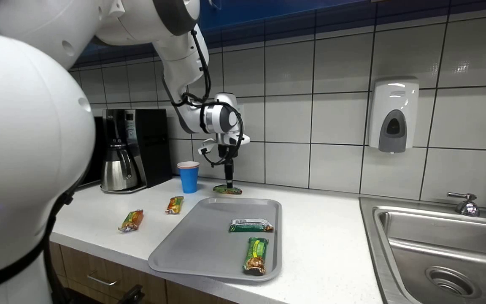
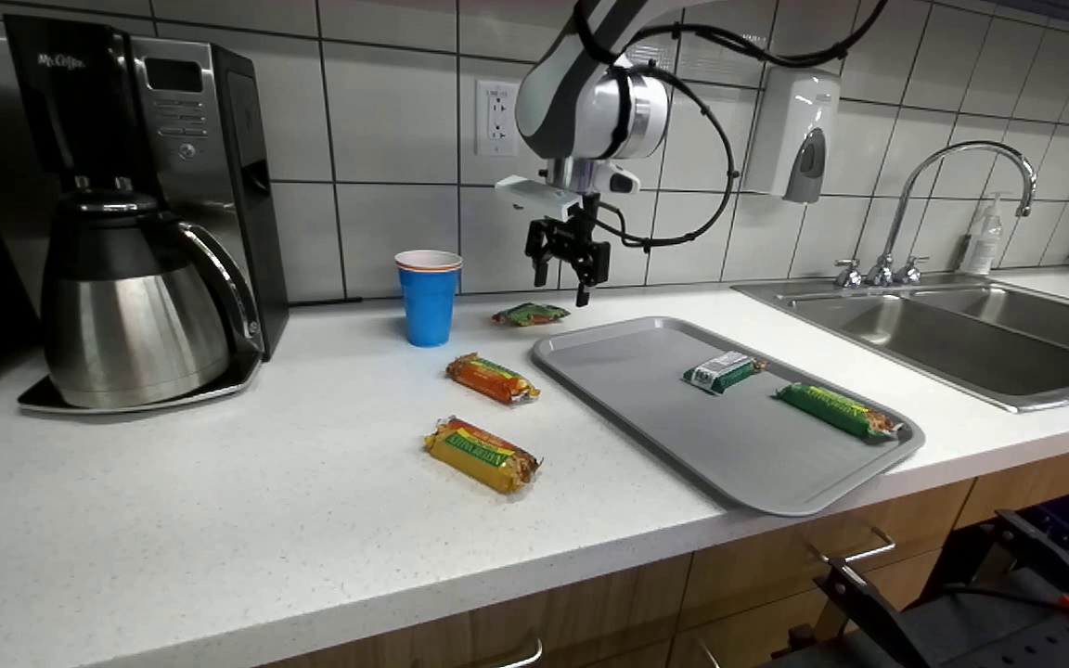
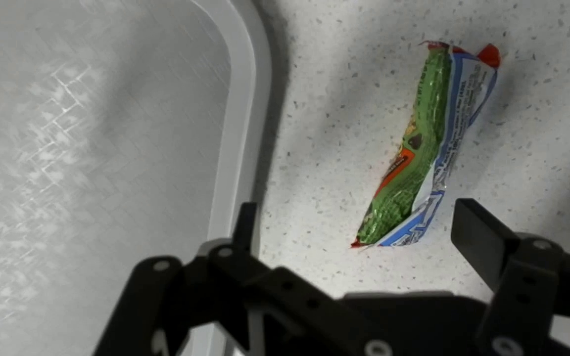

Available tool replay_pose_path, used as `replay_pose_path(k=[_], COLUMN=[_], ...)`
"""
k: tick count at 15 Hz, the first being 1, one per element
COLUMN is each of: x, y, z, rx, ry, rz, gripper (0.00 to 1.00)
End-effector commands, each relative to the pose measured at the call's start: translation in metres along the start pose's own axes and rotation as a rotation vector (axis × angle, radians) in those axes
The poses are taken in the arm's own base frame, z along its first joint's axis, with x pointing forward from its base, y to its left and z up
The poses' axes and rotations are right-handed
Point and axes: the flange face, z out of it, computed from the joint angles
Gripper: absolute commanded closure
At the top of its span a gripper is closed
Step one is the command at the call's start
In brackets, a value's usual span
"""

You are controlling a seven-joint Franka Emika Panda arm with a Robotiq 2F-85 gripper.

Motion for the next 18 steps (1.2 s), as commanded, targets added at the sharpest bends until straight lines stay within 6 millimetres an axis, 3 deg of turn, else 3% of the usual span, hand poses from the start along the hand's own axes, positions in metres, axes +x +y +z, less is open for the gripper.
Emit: replay_pose_path(k=[1, 10, 12, 18], x=[0.001, -0.005, -0.005, -0.005], y=[-0.02, -0.039, -0.03, -0.034], z=[0.006, 0.03, 0.032, 0.035], rx=[-0.048, -0.092, -0.076, -0.084], ry=[-0.003, -0.011, -0.021, -0.022], rz=[0.036, 0.061, 0.04, 0.04], gripper=[0.0, 0.0, 0.0, 0.0])
